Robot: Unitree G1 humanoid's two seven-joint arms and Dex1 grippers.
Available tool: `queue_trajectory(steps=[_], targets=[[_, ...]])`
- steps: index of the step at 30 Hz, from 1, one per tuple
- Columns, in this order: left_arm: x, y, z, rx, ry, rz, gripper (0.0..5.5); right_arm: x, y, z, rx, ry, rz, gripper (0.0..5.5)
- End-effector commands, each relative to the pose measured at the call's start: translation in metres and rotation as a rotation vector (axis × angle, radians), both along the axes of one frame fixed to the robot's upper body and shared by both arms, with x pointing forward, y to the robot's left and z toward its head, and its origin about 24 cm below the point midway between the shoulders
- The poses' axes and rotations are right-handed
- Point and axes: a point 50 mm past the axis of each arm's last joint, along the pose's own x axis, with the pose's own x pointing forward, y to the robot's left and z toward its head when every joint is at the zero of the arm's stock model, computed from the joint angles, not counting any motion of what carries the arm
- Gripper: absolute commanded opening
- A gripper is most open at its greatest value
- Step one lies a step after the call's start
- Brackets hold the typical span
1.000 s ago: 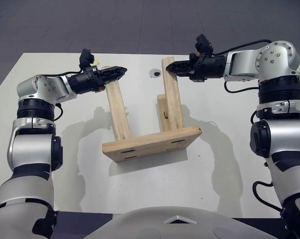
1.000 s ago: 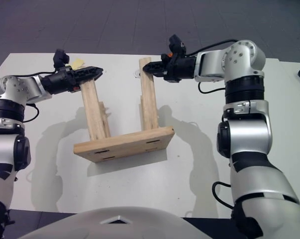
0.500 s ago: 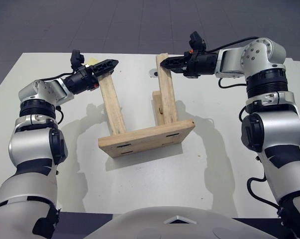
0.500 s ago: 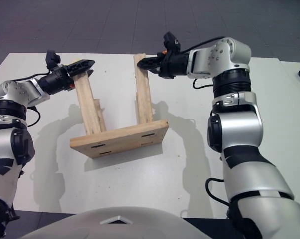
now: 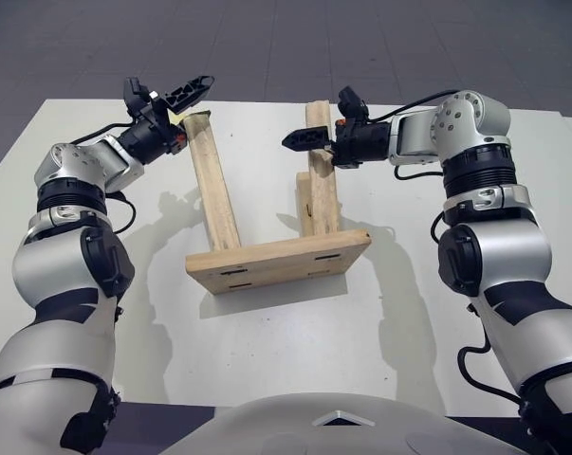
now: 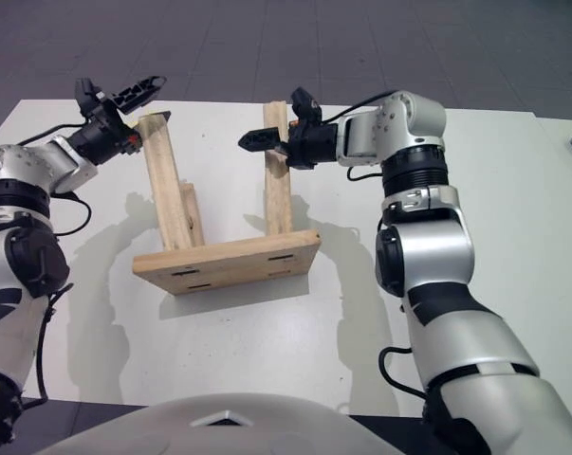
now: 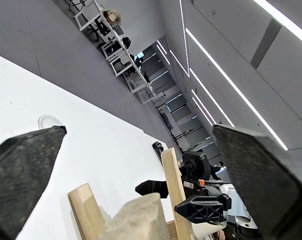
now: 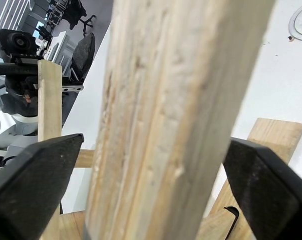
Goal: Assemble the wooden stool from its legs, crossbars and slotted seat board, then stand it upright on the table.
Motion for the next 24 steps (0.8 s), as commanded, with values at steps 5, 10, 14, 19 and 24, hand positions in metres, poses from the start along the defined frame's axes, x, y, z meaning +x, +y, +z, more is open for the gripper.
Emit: queue_trajectory(steps=[5,10,14,19,24], targets=[[0.005,0.044,0.042,-0.212,-0.223,0.321,5.4,0.006,-0.016,0.012,0.117,-0.12,-0.095,5.39],[-0.01,0.077,0.078,-0.327,-0.451,0.458,5.4,0.006,-0.032,0.025,0.179,-0.233,-0.168,5.39],[-0.058,0.072,0.126,-0.064,-0.757,0.415,5.4,-0.007,-0.068,0.063,0.205,-0.541,-0.301,5.39],[-0.116,-0.001,0.097,0.738,-0.776,0.046,5.4,-0.075,-0.086,0.072,-0.147,-1.199,-0.186,5.39],[-0.149,-0.008,0.061,0.865,-0.701,-0.189,5.4,-0.125,-0.102,0.04,-0.112,-1.003,0.01,5.39]])
